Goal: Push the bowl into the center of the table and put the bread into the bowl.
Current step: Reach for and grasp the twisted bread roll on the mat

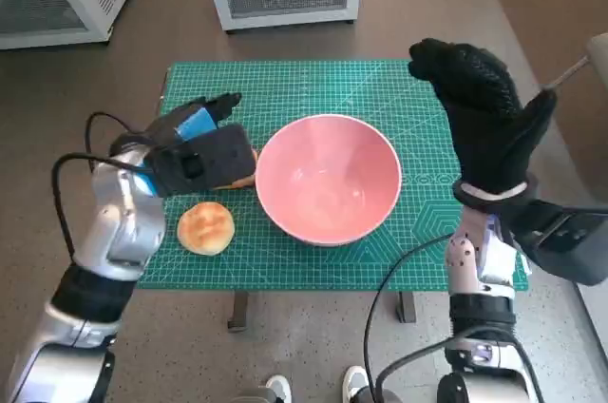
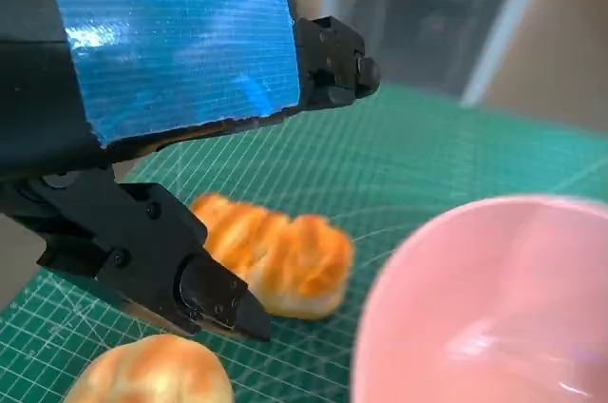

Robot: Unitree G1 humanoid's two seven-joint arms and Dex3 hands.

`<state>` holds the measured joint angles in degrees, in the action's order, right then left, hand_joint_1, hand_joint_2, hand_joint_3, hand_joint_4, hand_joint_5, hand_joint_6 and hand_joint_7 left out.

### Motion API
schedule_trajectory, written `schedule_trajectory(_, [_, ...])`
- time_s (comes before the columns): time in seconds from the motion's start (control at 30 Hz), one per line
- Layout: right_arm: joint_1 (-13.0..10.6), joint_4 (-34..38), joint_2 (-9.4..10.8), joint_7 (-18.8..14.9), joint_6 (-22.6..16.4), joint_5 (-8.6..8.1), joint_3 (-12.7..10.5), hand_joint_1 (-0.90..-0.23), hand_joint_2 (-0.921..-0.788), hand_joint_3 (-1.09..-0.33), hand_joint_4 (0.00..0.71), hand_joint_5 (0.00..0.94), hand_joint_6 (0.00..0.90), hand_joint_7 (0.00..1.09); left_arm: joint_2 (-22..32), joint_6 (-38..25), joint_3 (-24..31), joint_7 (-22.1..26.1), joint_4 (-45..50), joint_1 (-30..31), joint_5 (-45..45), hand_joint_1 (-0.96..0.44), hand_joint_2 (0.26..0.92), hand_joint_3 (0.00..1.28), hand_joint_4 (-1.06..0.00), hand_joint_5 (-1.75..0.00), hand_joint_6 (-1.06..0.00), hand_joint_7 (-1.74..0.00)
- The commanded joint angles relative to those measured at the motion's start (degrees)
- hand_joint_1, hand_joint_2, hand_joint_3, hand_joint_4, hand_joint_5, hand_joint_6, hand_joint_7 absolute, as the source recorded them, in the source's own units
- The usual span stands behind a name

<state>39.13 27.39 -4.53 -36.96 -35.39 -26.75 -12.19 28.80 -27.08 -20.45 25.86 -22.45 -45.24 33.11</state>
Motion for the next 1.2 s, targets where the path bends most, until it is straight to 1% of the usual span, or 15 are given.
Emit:
schedule_trajectory(0.03, [-1.7,0.0,-0.3,-0.1,0.8,0.14,0.0,-0.589,-0.921,-0.561,0.304,0.003,0.045,0.60,-2.2,3.7,-1.9,-3.2,-11.9,-4.1,1.1,-0.22,0.690,0.02,-0.03,-0.01,-0.15,-0.05])
schedule_trajectory(0.3, [-2.0,-0.1,-0.2,-0.1,0.5,0.18,-0.1,-0.584,-0.921,-0.560,0.303,0.002,0.046,0.60,-4.8,7.1,-3.6,-6.0,-25.5,-8.2,1.4,-0.21,0.701,0.02,-0.03,0.00,-0.16,-0.03])
schedule_trajectory(0.5, [-2.1,-0.3,-0.2,0.0,0.5,0.13,-0.1,-0.583,-0.921,-0.558,0.301,0.001,0.047,0.60,-6.5,9.4,-5.2,-7.6,-33.5,-10.4,1.8,-0.21,0.710,0.02,-0.03,0.00,-0.17,-0.03])
schedule_trajectory(0.77, [-2.0,0.2,0.0,0.2,-0.2,0.52,-0.1,-0.577,-0.921,-0.559,0.300,0.001,0.049,0.60,-8.1,11.8,-6.8,-9.3,-40.7,-12.4,2.2,-0.20,0.713,0.01,-0.03,0.00,-0.18,-0.02])
schedule_trajectory(0.9, [-1.8,0.6,0.0,0.2,-0.5,0.62,-0.1,-0.573,-0.921,-0.559,0.300,0.000,0.050,0.59,-8.7,12.9,-7.1,-10.6,-43.4,-13.0,2.5,-0.17,0.717,0.01,-0.04,0.00,-0.19,-0.02])
schedule_trajectory(0.97, [-1.7,0.8,0.0,0.3,-0.7,0.74,-0.1,-0.573,-0.921,-0.559,0.300,0.000,0.049,0.59,-9.1,14.1,-7.4,-13.2,-44.6,-12.7,3.0,-0.14,0.720,0.01,-0.05,-0.01,-0.19,-0.02])
schedule_trajectory(1.07, [-1.6,0.9,0.0,0.4,-0.8,0.90,-0.1,-0.573,-0.921,-0.558,0.299,0.000,0.050,0.59,-9.6,16.4,-8.6,-17.6,-46.3,-12.0,4.3,-0.06,0.737,0.02,-0.10,-0.02,-0.23,-0.03])
schedule_trajectory(1.13, [-1.6,0.8,0.0,0.5,-0.9,1.00,0.0,-0.571,-0.921,-0.558,0.300,0.000,0.050,0.59,-9.7,18.1,-9.8,-21.1,-47.4,-11.4,5.6,-0.01,0.764,0.03,-0.17,-0.02,-0.29,-0.04])
schedule_trajectory(1.17, [-1.6,0.7,0.0,0.6,-0.9,0.99,0.0,-0.571,-0.921,-0.558,0.300,0.000,0.050,0.59,-9.7,19.1,-10.6,-23.4,-47.9,-11.0,6.4,0.00,0.770,0.04,-0.18,-0.02,-0.30,-0.04])
schedule_trajectory(1.2, [-1.6,0.6,0.0,0.6,-0.8,0.98,0.0,-0.570,-0.921,-0.559,0.300,0.000,0.050,0.59,-9.7,19.9,-11.1,-25.1,-48.3,-10.8,7.0,0.04,0.794,0.05,-0.23,-0.02,-0.35,-0.04])
